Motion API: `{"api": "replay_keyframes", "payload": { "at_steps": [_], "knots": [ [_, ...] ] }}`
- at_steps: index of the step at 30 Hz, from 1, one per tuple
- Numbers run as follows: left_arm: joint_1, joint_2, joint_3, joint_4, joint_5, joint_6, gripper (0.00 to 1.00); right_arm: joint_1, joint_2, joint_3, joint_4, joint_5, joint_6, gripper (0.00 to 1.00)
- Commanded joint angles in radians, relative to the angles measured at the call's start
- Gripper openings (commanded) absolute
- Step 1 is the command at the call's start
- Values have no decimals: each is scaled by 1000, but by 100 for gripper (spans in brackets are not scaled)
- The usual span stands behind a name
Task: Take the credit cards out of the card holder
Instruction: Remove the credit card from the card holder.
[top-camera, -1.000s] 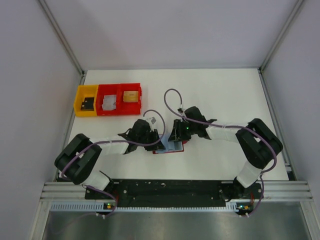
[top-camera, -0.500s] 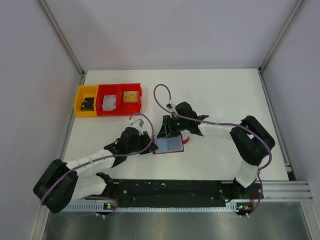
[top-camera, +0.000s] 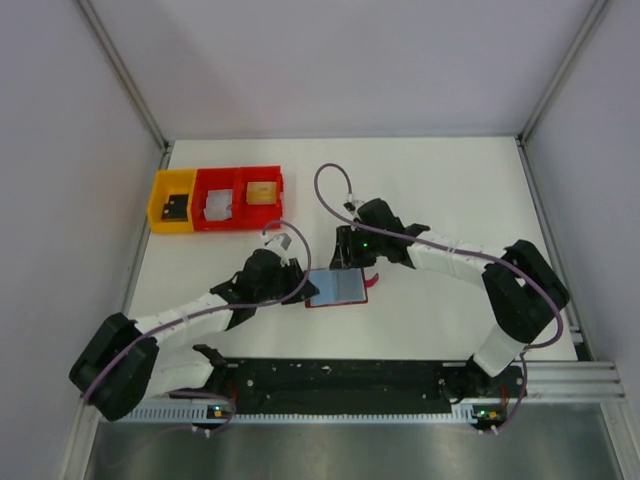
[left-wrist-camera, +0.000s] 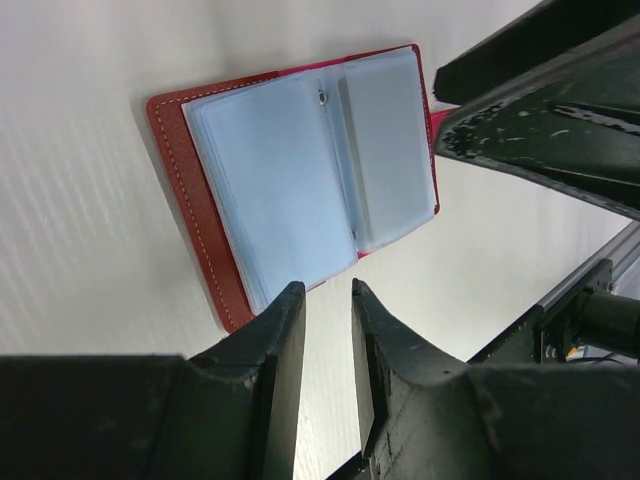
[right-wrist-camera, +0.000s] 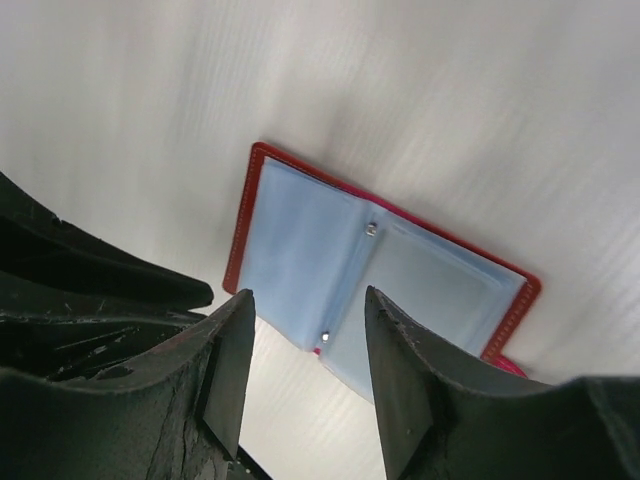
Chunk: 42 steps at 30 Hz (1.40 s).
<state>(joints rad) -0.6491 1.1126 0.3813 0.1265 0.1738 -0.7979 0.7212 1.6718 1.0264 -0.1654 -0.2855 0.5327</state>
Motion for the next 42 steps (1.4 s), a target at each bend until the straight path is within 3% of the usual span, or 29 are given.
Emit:
{"api": "replay_keyframes", "payload": {
  "at_steps": [1, 16, 42],
  "knots": [
    [-3, 128, 94, 64, 61, 39, 29, -31, -67, -69, -36, 83, -5, 48],
    [-1, 271, 146, -70, -2, 49, 29, -31, -43, -109, -25, 108, -5, 49],
    [-3, 319, 134, -45, 53, 42, 27, -16, 20, -65, 12, -27, 7, 45]
  ]
}}
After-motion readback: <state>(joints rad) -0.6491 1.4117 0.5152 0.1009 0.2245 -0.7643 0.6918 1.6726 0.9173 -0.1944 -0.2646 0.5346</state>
